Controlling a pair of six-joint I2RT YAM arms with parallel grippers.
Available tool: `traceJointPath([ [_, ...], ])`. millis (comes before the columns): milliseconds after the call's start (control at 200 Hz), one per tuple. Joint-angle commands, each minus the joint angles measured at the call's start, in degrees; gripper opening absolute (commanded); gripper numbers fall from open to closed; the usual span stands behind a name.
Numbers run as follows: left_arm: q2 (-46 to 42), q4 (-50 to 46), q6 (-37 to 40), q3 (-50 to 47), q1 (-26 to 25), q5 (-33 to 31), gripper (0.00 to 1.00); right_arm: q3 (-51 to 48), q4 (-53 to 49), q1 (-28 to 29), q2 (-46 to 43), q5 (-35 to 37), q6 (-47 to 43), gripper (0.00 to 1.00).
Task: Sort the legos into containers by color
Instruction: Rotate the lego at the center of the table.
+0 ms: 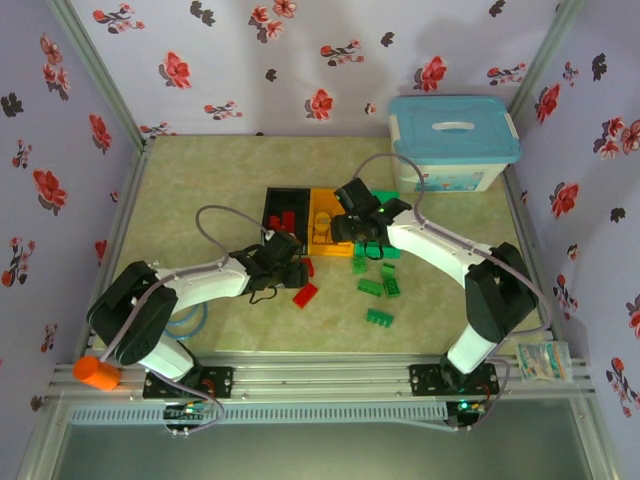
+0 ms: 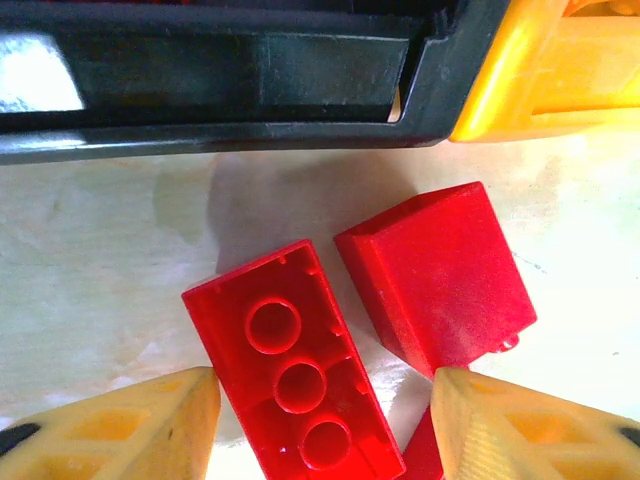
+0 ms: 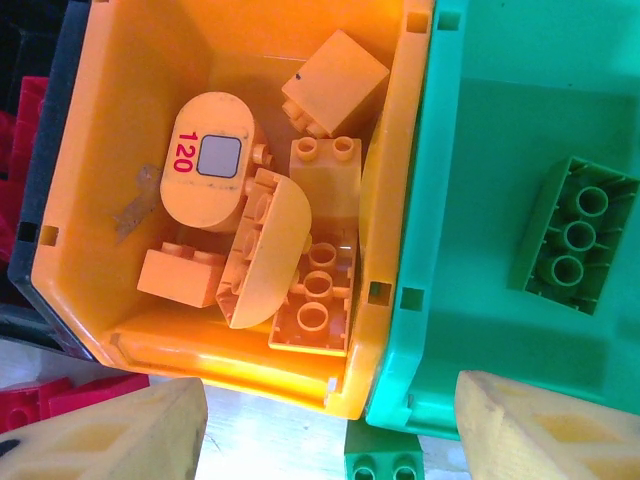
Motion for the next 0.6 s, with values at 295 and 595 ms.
traceJointPath([
  [295, -3.8, -5.2, -1.7, -3.2, 0.4, -3.7, 0.57, -1.7, 0.9, -0.5, -3.4, 0.9, 1.7, 0.66],
  [595, -3.6, -5.2, -1.3, -2.0, 0.2, -3.4, 0.58, -2.2, 1.2, -0.5, -4.0, 0.7, 2.1, 0.66],
])
